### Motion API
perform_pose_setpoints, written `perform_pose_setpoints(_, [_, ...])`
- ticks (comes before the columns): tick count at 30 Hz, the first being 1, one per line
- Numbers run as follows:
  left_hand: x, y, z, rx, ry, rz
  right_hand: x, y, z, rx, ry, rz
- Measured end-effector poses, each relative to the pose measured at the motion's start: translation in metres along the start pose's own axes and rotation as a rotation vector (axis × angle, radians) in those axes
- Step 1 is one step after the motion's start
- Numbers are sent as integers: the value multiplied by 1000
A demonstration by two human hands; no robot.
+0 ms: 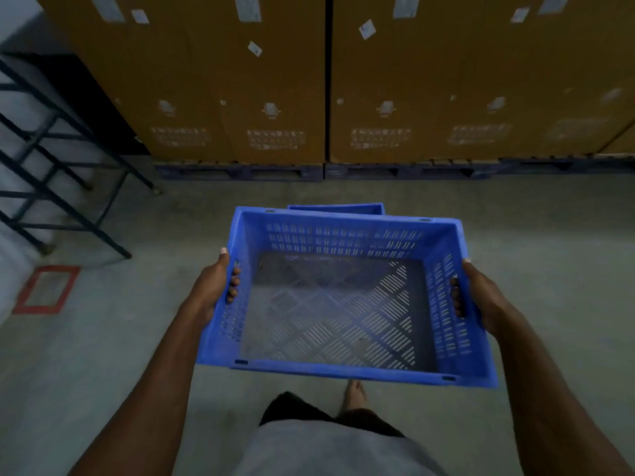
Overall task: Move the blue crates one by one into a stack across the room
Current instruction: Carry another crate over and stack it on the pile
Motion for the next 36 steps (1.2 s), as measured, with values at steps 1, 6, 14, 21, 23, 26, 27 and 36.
perform_pose_setpoints(1, [2, 17, 9, -9, -2, 17, 3, 20, -17, 1, -12, 0])
perform_pose_setpoints(6, [3, 105, 51, -58, -14, 75, 23, 120, -83, 30, -40, -10])
perform_pose_setpoints(14, [10, 288, 82, -143, 21, 36, 53, 285, -125, 111, -30, 29])
perform_pose_setpoints(21, [27, 423, 66, -241, 19, 13, 61, 412, -108, 214, -25, 58])
perform_pose_setpoints(23, [34, 457, 55, -255, 20, 14, 62, 448, -97, 229, -36, 64])
perform_pose_setpoints(26, [45, 502, 32, -284, 40, 30, 61, 498, -79, 244, -44, 78])
perform_pose_setpoints(27, [48, 515, 24, -294, 48, 43, 60, 512, -74, 246, -47, 80])
perform_pose_setpoints(36, [65, 592, -18, -311, -26, 59, 61, 590, -48, 265, 6, 34])
Point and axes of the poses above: each hand's wrist, its own y-axis towards the middle knuckle, its own x-axis out of the palm, z = x × y, the point moved 3 cm from there along y, towards the middle knuckle, and after that the axes turned 11 degrees about -z, right-handed, at the moved point
